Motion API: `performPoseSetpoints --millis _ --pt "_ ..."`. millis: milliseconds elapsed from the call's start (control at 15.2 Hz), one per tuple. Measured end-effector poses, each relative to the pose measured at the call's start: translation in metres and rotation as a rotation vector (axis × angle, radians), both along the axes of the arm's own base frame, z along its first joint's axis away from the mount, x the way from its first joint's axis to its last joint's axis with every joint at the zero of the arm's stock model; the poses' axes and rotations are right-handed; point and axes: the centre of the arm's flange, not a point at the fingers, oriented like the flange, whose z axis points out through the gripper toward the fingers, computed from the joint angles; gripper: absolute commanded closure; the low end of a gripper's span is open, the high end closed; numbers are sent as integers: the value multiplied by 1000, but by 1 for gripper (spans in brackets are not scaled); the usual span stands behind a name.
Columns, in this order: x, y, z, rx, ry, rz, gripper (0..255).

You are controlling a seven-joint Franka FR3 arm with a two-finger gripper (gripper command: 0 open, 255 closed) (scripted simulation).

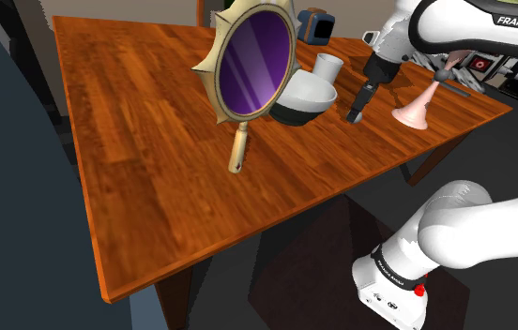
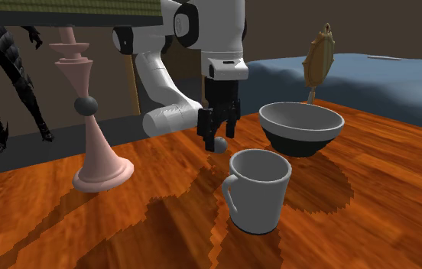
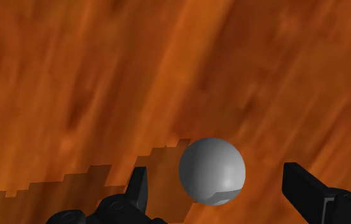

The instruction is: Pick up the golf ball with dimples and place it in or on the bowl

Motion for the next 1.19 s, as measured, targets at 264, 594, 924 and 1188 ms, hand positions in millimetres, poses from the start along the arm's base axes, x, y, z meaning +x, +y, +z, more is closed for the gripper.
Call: performPoseSetpoints --millis 264,594,924,1188 --pt "0 0 0 0 0 0 255" --pt "0 0 0 0 0 0 255" --pt "0 0 2 0 0 0 255" --pt "0 -1 22 0 0 0 255"
